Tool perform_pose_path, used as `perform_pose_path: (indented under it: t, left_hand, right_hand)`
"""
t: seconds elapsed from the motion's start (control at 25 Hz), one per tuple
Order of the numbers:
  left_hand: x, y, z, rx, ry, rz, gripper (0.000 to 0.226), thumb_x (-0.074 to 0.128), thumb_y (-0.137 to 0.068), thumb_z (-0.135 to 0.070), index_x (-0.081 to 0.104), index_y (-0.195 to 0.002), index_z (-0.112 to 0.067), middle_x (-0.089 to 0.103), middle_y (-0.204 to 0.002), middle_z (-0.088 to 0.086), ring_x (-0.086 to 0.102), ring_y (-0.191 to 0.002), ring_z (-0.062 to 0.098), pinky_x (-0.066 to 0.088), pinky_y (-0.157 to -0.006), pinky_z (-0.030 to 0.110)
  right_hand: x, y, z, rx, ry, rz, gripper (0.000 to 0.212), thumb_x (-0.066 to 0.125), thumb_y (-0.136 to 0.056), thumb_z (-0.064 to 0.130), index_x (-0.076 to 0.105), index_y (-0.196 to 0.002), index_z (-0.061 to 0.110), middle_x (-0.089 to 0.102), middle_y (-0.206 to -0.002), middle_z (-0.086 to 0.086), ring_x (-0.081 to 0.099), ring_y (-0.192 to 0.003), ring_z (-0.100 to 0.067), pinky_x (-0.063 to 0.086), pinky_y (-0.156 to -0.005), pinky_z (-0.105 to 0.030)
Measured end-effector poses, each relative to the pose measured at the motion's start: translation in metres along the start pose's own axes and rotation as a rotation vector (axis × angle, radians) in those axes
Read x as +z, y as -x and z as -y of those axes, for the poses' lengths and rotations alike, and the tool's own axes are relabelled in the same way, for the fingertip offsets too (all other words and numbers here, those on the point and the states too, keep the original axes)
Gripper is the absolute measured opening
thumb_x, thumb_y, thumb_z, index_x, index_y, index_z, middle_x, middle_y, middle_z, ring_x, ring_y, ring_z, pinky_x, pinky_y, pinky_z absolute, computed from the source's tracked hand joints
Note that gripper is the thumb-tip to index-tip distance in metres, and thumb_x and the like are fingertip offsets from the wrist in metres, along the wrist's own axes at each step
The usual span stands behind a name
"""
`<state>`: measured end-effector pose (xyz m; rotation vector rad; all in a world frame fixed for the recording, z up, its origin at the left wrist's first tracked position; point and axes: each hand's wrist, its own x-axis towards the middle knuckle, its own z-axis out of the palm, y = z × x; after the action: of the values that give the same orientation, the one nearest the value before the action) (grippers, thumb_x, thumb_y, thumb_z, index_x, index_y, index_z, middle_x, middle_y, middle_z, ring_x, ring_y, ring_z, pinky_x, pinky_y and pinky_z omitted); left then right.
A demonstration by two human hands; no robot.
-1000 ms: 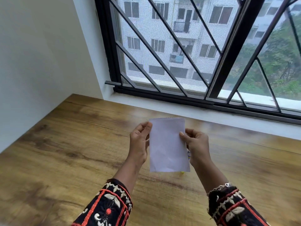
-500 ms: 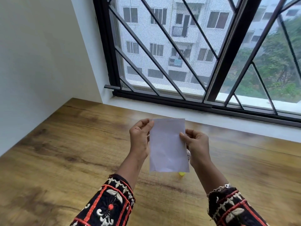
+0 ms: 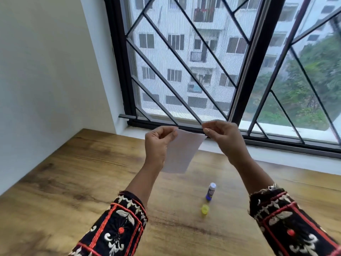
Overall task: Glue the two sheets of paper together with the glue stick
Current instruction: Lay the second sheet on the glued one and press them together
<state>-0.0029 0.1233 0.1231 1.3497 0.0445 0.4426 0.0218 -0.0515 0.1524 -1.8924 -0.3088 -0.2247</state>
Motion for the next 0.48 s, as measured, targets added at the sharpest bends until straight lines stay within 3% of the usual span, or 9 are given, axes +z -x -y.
perform_pose_path:
  t: [0.04,0.12,0.28,0.4,0.48]
  left_hand:
    - [0.001,-0.002,-0.006,0.042,-0.034,0.027,0.021,0.068,-0.075,0.003,0.068,-0.068,-0.016,0.065,-0.062,-0.002,0.056,-0.066,0.013,0.046,-0.069,0.028]
    - [0.004,-0.006,-0.017,0.078,-0.054,0.062,0.026,0.069,-0.074,0.003,0.067,-0.063,-0.020,0.065,-0.060,-0.005,0.058,-0.064,0.013,0.047,-0.067,0.029]
    - [0.009,-0.011,-0.033,0.067,-0.012,0.106,0.014,0.074,-0.069,-0.003,0.070,-0.062,-0.015,0.069,-0.060,-0.004,0.061,-0.063,0.018,0.052,-0.063,0.031]
    - [0.012,-0.008,-0.040,0.065,0.015,0.133,0.013,0.077,-0.061,-0.018,0.072,-0.069,-0.009,0.070,-0.064,0.003,0.061,-0.063,0.018,0.051,-0.059,0.025]
    - [0.014,-0.006,-0.041,0.081,-0.001,0.140,0.015,0.074,-0.068,-0.014,0.071,-0.076,-0.002,0.067,-0.069,0.012,0.059,-0.063,0.018,0.049,-0.059,0.025]
  right_hand:
    - [0.000,-0.007,0.010,-0.040,0.053,0.073,0.015,0.066,-0.079,0.008,0.069,-0.094,0.010,0.073,-0.087,-0.009,0.063,-0.075,-0.017,0.052,-0.077,-0.030]
    - [0.002,-0.018,0.027,-0.128,0.154,0.215,0.021,0.069,-0.077,0.009,0.068,-0.098,0.007,0.073,-0.082,0.009,0.061,-0.077,-0.001,0.046,-0.080,-0.017]
    - [0.009,-0.029,0.051,-0.238,0.332,0.346,0.023,0.074,-0.072,0.009,0.068,-0.093,0.004,0.071,-0.096,-0.013,0.062,-0.088,-0.019,0.046,-0.085,-0.032]
    - [0.011,-0.031,0.058,-0.280,0.401,0.285,0.013,0.073,-0.074,0.012,0.069,-0.083,0.005,0.069,-0.083,-0.011,0.063,-0.082,-0.024,0.049,-0.080,-0.037]
    - [0.009,-0.031,0.061,-0.288,0.411,0.272,0.009,0.072,-0.074,0.013,0.070,-0.079,0.005,0.065,-0.074,-0.007,0.059,-0.075,-0.020,0.048,-0.073,-0.035]
